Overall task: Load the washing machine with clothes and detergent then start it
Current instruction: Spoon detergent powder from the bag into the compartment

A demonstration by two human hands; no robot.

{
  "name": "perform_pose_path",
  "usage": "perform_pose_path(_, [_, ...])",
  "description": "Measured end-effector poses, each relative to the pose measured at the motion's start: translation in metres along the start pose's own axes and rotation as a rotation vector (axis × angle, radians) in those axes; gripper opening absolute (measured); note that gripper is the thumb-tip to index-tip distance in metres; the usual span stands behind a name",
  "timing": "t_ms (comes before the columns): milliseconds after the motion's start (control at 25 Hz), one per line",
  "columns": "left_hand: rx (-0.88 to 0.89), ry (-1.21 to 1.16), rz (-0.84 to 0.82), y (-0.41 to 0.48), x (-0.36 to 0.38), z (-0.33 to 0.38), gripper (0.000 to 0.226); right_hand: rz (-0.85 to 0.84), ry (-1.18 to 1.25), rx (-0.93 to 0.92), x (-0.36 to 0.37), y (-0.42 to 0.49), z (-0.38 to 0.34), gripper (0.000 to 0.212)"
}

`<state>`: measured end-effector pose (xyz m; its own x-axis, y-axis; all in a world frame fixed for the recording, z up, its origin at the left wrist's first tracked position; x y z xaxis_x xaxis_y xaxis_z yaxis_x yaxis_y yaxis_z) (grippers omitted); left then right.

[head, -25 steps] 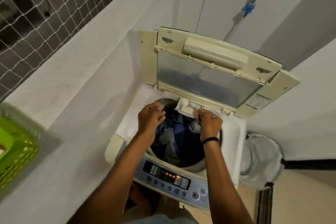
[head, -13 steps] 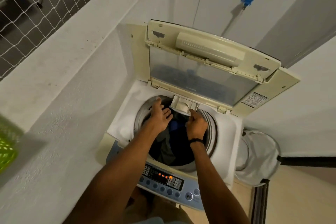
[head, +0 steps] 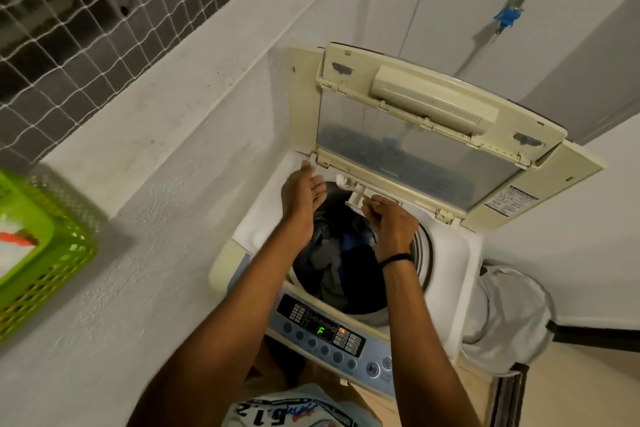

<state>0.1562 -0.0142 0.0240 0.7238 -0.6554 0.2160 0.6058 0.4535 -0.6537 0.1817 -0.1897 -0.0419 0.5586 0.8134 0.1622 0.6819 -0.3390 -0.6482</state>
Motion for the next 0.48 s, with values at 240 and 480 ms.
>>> perform_pose_path(240, [0.34,0.007,0.127,-0.062,-0.082,0.09,0.032,-0.376,0.016,0.049,0.06,-0.098,-0.018,0.012])
perform_pose_path(480, [0.622,-0.077,0.267,-0.137,-0.177,0.152,0.019,-0.629,-0.164,0.046,0.112,-0.198,-0.011,0.016])
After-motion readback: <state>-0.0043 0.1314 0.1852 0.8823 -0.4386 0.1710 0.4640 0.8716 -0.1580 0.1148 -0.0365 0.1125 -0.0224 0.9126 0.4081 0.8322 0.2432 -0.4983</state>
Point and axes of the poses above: each hand's wrist, its own y-axis towards the middle knuckle, its own x-axis out of the palm, z = x × y, the point moved 4 cm from there along y, towards the middle knuckle, and after that the axes turned 9 degrees about z, right-handed, at the moved point
